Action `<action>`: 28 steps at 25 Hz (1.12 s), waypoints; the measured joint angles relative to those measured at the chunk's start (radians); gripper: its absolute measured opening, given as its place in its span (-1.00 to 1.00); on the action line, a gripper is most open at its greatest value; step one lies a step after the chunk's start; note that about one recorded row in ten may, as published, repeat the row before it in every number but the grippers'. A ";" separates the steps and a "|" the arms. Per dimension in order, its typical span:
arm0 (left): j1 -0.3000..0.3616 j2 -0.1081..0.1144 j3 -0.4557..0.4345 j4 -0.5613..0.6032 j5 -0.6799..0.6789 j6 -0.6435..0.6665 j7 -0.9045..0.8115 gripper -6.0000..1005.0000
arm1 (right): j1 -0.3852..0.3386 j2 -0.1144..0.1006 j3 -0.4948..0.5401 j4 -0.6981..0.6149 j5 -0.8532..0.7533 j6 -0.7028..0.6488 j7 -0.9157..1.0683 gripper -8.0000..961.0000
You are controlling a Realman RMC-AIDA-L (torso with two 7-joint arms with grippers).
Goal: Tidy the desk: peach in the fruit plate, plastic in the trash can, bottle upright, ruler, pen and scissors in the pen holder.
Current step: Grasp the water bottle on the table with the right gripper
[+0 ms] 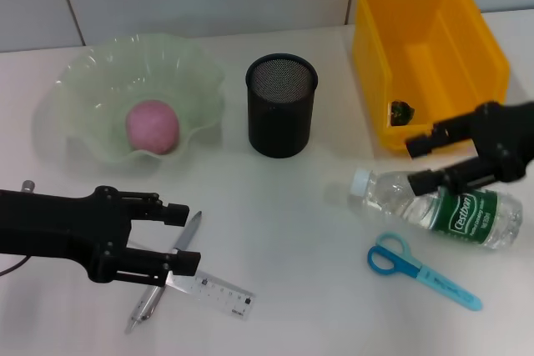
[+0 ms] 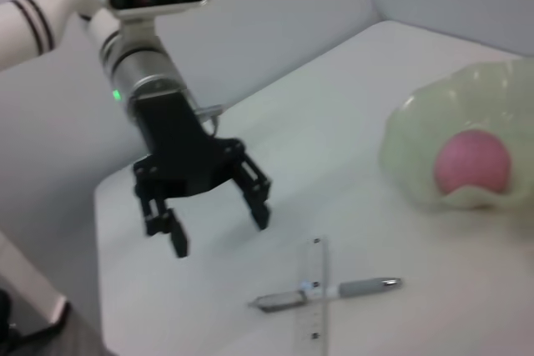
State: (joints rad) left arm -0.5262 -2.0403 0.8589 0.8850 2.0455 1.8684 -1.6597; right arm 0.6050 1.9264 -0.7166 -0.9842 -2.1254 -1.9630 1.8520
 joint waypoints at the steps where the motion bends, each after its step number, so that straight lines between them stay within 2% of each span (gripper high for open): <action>1: 0.000 0.000 0.000 0.000 -0.001 0.000 0.000 0.55 | 0.013 0.002 -0.005 -0.017 -0.010 0.009 0.023 0.52; 6: 0.000 -0.002 -0.004 0.000 -0.004 -0.003 0.000 0.55 | 0.106 0.003 -0.030 -0.065 -0.125 0.039 0.150 0.52; 7: 0.000 -0.002 -0.004 0.000 -0.004 -0.003 0.000 0.55 | 0.106 0.003 -0.030 -0.065 -0.125 0.039 0.150 0.52; 8: 0.000 -0.002 -0.008 0.000 -0.006 -0.003 0.000 0.55 | 0.147 0.001 -0.053 -0.067 -0.179 0.046 0.196 0.52; 9: 0.000 -0.002 -0.008 0.000 -0.006 -0.003 0.000 0.55 | 0.147 0.001 -0.053 -0.067 -0.179 0.046 0.196 0.52; 11: 0.000 -0.003 -0.013 0.000 -0.011 -0.003 0.000 0.55 | 0.200 0.000 -0.099 -0.072 -0.261 0.060 0.252 0.52; 12: 0.000 -0.003 -0.013 0.000 -0.011 -0.003 0.000 0.55 | 0.200 0.000 -0.099 -0.072 -0.261 0.060 0.252 0.52; 16: 0.002 -0.004 -0.017 0.000 -0.027 -0.003 0.000 0.55 | 0.273 0.005 -0.189 -0.075 -0.381 0.072 0.303 0.52; 22: 0.001 -0.004 -0.022 0.000 -0.027 -0.005 0.000 0.55 | 0.319 0.011 -0.267 -0.076 -0.469 0.069 0.333 0.52; 28: -0.005 -0.005 -0.036 -0.001 -0.029 -0.008 -0.004 0.55 | 0.347 0.036 -0.326 -0.073 -0.590 0.079 0.343 0.52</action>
State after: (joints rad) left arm -0.5316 -2.0453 0.8227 0.8840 2.0169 1.8606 -1.6638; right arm 0.9525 1.9625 -1.0425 -1.0574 -2.7149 -1.8837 2.1945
